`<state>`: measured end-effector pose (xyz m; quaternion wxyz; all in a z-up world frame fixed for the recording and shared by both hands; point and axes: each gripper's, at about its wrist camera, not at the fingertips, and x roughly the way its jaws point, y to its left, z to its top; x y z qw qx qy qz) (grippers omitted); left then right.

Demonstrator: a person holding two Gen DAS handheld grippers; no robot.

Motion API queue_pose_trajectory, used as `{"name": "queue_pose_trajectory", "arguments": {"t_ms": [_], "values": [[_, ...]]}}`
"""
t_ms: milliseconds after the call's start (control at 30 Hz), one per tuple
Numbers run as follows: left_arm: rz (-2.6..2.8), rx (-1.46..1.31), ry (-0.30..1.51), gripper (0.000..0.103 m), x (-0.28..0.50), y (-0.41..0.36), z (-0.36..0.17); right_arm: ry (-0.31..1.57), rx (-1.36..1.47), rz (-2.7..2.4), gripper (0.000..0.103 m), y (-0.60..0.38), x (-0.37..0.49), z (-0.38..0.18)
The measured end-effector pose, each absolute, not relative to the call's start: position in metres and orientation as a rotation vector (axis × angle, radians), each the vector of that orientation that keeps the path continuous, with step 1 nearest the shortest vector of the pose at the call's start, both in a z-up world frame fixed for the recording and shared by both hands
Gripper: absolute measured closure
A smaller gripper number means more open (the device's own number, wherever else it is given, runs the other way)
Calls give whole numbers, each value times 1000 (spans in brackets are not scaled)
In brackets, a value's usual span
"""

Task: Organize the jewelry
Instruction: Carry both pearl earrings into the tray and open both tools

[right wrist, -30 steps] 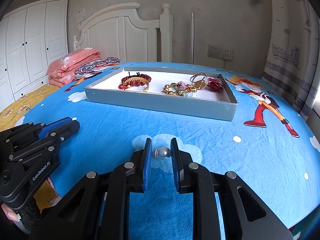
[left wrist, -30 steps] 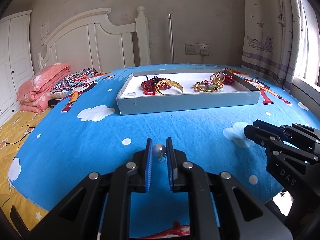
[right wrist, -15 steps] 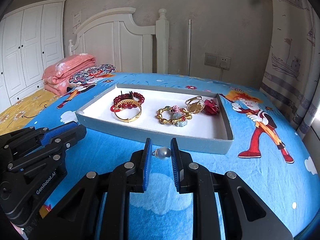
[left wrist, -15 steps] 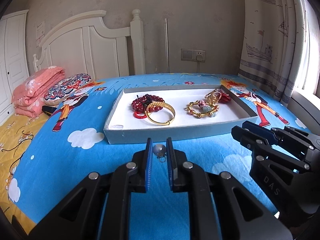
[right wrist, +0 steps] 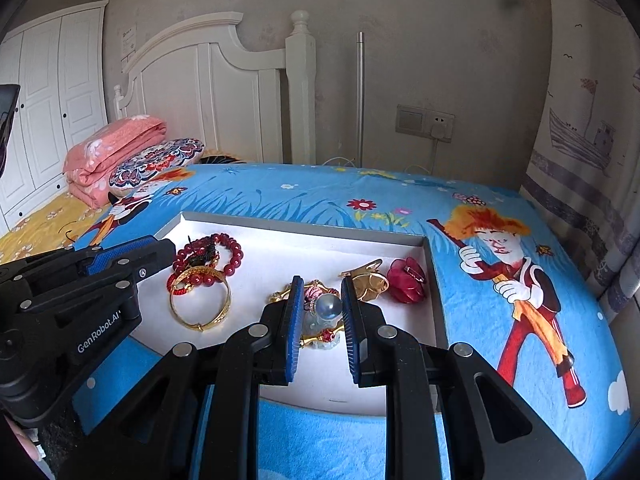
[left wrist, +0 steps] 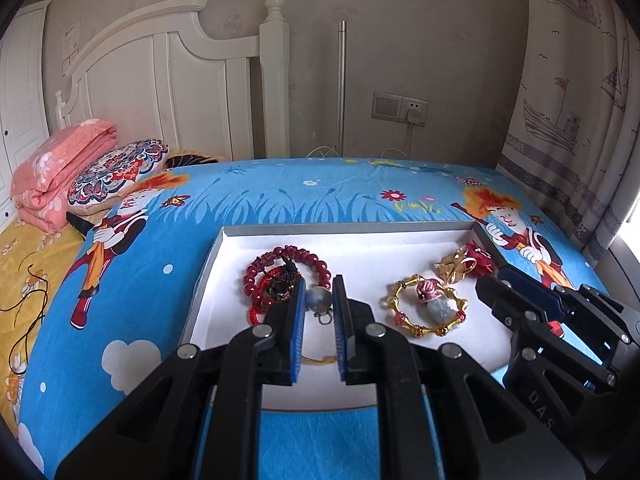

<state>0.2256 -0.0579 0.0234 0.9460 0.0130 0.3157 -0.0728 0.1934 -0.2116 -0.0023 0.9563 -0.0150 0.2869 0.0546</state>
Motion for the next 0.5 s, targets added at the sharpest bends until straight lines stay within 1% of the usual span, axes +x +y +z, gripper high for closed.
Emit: {"name": "queue_pose_trajectory", "arguments": {"t_ms": [133, 333, 367, 400, 433, 467, 500], "values": [[-138, 31, 654, 90, 247, -62, 21, 611, -14, 102, 84, -215, 213, -4], [-107, 37, 658, 89, 258, -64, 16, 637, 4, 84, 83, -215, 227, -7], [-97, 34, 662, 85, 259, -63, 15, 647, 8, 77, 83, -216, 228, -8], [-89, 29, 665, 81, 259, -61, 14, 656, 16, 73, 78, -217, 230, -8], [-82, 22, 665, 70, 259, -59, 14, 658, 24, 71, 67, -219, 230, -8], [-75, 19, 661, 55, 258, -56, 13, 656, 31, 69, 60, -220, 229, -8], [-67, 19, 653, 49, 257, -54, 14, 651, 34, 69, 49, -220, 228, -8]]}}
